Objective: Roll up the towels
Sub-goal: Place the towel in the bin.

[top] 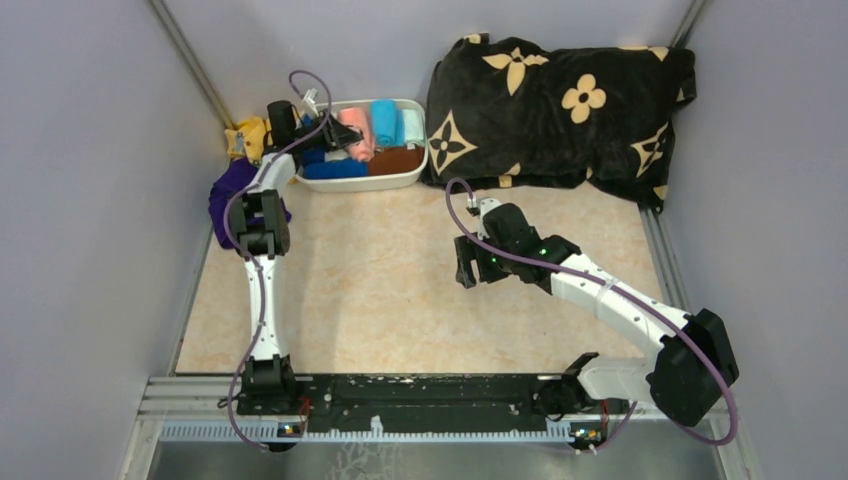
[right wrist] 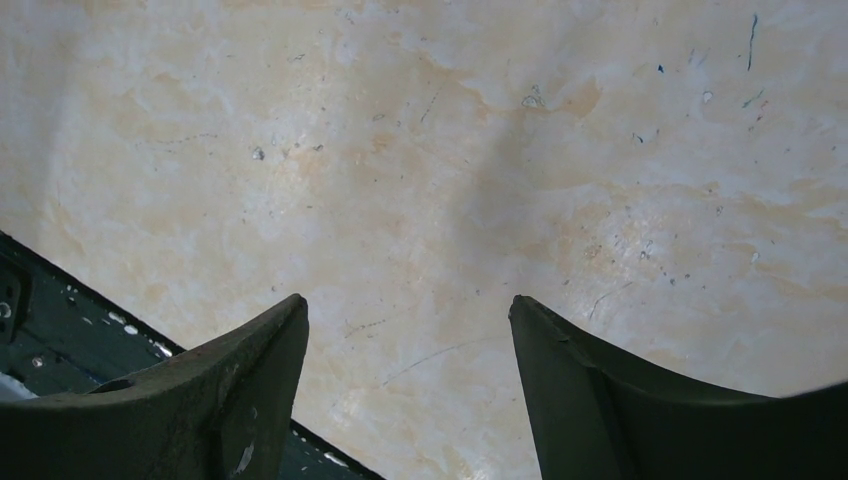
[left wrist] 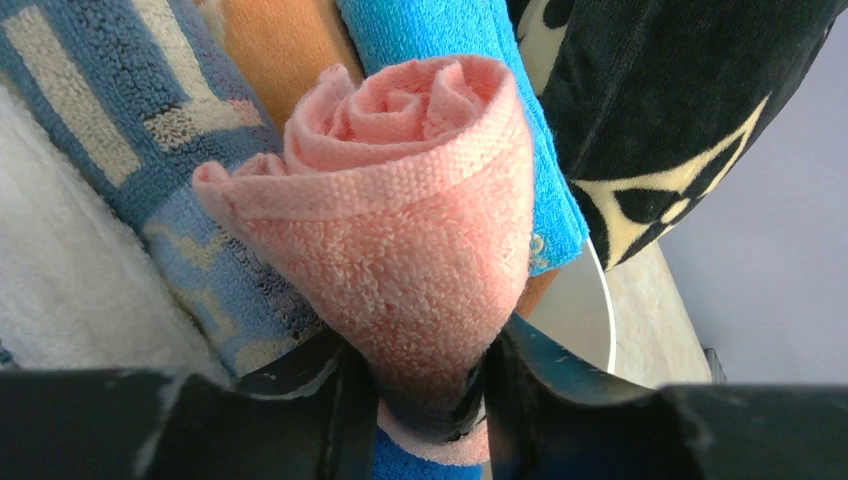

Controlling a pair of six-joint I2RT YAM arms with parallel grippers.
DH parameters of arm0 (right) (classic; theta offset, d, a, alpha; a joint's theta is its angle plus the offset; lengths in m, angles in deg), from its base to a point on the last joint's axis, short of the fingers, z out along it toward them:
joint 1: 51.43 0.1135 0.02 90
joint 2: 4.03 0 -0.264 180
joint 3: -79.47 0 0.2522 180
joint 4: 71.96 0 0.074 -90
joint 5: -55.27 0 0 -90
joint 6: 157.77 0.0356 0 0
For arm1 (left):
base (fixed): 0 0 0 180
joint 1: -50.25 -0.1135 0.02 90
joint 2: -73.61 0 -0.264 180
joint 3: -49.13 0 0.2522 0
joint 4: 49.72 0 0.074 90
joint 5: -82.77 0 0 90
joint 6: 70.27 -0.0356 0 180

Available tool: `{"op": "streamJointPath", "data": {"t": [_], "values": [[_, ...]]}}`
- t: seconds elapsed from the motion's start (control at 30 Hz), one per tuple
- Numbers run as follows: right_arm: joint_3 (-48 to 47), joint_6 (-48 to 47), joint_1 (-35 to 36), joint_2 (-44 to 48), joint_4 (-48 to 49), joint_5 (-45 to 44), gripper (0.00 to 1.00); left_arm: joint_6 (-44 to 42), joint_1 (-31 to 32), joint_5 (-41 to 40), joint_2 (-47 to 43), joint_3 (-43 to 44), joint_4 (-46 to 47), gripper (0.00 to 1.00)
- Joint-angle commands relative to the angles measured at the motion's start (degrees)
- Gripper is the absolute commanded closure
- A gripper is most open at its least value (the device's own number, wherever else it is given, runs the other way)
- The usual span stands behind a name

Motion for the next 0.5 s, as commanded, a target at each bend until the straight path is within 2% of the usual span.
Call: {"op": "streamJointPath", "data": {"t": [0.0,0.07,0.2,0.47], "values": [[-1.6,1.1,-0.6,-0.2,0.6,-0.7,0.27,-1.2,-0.2,-3.4,1.6,2.5,2.7,0.53],[-2.0,1.2,-0.6,-0.7,0.6,-0.6,0.27,-1.1,-0.2,-3.7,1.5,2.5,3.5,0.44],[-2.5,1.2,-0.6,-1.6,1.0,-0.1,0.27,-1.3,-0.2,-4.8,1.3,2.4,4.1,0.35],[-2.8,1.2,-0.6,-1.5,1.4,0.4,0.27,-1.8,-0.4,-9.6,-2.1,-1.5,5.3,0.24]]}}
